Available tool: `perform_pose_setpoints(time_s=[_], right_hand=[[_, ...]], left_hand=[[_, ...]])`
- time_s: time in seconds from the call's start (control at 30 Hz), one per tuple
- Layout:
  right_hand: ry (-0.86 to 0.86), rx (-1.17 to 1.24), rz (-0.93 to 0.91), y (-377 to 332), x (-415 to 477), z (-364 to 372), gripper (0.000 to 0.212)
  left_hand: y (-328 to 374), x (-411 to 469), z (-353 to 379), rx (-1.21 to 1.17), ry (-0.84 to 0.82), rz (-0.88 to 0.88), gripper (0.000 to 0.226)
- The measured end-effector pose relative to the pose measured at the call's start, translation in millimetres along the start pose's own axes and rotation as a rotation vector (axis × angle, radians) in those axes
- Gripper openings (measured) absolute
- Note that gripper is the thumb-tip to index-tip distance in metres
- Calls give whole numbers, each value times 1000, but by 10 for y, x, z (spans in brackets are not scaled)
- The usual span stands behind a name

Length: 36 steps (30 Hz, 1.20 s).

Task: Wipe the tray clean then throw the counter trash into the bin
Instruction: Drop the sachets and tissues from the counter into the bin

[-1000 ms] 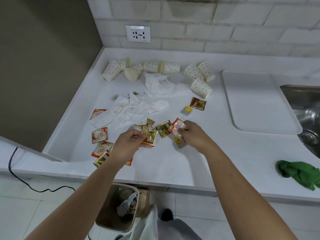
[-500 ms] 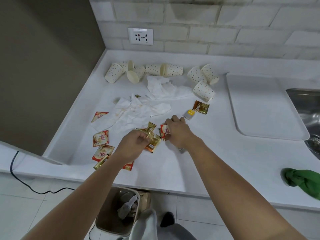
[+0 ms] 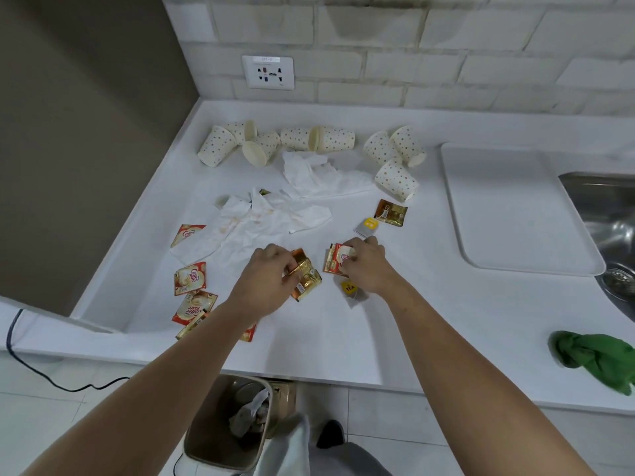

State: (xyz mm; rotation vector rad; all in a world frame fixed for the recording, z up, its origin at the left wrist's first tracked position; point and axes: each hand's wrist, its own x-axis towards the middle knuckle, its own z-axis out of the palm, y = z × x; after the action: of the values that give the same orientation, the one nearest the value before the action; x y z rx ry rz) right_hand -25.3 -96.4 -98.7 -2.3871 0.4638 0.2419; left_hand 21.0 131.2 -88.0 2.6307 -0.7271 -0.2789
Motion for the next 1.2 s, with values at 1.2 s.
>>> perform_pose_setpoints(time_s=[1.2], right_hand=[[292, 400, -128, -1030, -1395, 515, 23]], left_hand=[[-552, -1229, -874, -971, 121, -248, 48]])
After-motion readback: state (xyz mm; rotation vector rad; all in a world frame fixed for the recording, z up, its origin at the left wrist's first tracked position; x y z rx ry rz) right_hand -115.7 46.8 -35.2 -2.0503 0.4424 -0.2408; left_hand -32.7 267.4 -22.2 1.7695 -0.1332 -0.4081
